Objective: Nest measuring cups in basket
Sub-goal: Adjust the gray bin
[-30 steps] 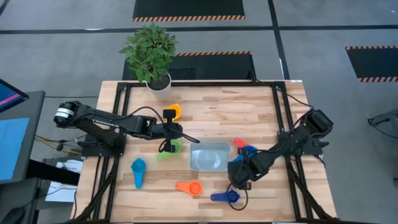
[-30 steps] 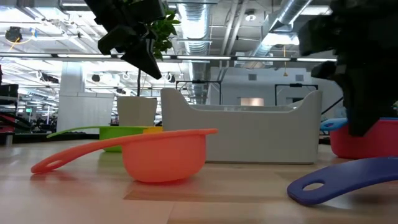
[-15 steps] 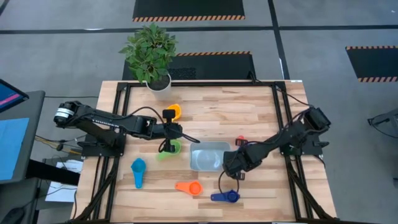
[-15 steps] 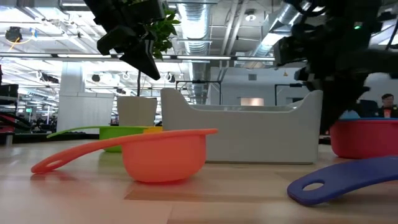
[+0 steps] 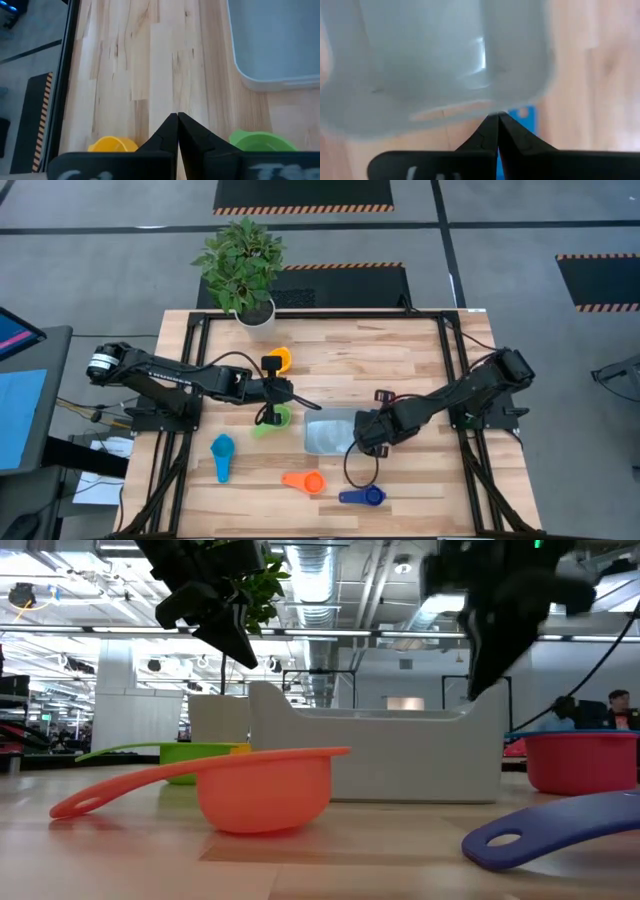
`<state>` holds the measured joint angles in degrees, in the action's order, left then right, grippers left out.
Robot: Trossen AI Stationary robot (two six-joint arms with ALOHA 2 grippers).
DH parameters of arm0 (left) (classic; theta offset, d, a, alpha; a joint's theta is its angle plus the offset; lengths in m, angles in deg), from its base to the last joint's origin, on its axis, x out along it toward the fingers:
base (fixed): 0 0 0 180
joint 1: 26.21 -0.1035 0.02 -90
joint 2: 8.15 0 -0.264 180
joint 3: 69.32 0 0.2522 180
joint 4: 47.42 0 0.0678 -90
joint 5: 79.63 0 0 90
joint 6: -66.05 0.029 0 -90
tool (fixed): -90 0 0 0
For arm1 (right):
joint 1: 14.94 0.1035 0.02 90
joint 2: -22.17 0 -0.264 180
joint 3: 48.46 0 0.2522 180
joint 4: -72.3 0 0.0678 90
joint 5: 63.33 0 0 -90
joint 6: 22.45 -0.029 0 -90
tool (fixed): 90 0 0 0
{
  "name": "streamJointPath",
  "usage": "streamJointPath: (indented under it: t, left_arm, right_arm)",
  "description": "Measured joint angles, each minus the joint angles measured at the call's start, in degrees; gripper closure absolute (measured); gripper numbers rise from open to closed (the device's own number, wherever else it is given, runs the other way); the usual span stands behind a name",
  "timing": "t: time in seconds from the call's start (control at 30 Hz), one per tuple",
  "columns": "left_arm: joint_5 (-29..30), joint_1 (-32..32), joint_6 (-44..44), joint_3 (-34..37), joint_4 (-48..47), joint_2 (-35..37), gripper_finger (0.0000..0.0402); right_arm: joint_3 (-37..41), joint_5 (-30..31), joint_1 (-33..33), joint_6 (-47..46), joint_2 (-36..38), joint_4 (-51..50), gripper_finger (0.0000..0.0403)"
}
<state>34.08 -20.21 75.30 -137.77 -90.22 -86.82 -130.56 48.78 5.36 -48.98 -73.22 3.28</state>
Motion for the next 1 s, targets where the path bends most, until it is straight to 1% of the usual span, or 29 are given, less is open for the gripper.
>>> streamJointPath:
  t: [0.1, 0.27, 0.4, 0.47, 0.53, 0.6, 0.7, 0.8, 0.9, 1.0]
  left_arm:
    - [0.0, 0.0, -0.15, 0.0, -0.17, -0.01, 0.04]
    - [-0.02, 0.0, -0.52, 0.0, -0.74, -0.01, 0.04]
    - [-0.13, 0.0, -0.55, 0.0, -0.69, -0.01, 0.04]
    - [-2.13, -0.02, -0.7, -0.01, -0.05, -0.03, 0.04]
    - [-6.6, -0.01, 0.43, -0.01, 3.02, -0.2, 0.04]
    - [-10.96, 0.0, 3.07, -0.02, 8.21, -0.96, 0.04]
    - [-13.46, -0.61, 7.12, -0.2, 16.98, -2.86, 0.0401]
    - [-17.7, -2.69, 9.06, -3.49, 20.62, -6.46, 0.0401]
    - [-20.35, -4.65, 10.3, -9.68, 24.39, -11.97, 0.0401]
    - [-24.5, -6.02, 12.72, -18.01, 21.85, -18.58, 0.0401]
  right_arm:
    - [-2.94, 1.16, 0.77, -2.7, 3.04, -6.23, 0.0381]
    - [-3.45, -1.17, 3.46, -15.29, 7.22, -16.47, 0.0391]
    - [-2.47, -1.29, 6.59, -21.08, 7.79, -17.41, 0.0382]
    - [-0.7, -1.29, 7.78, -24.38, 7.71, -18.72, 0.0377]
    - [1.4, -1.2, 8.67, -28.73, 7.71, -21.51, 0.0375]
    - [3.77, -0.96, 9.41, -34.32, 7.71, -24.65, 0.0378]
    - [6.25, 0.01, 10.53, -40.6, 9.42, -26.96, 0.0387]
    - [7.96, 1.53, 10.9, -46.73, 12.12, -27.02, 0.0391]
    - [8.09, 4.03, 11.1, -50.61, 15.55, -28.0, 0.0385]
    - [8.09, 5.32, 11.49, -51.0, 18.62, -28.23, 0.0377]
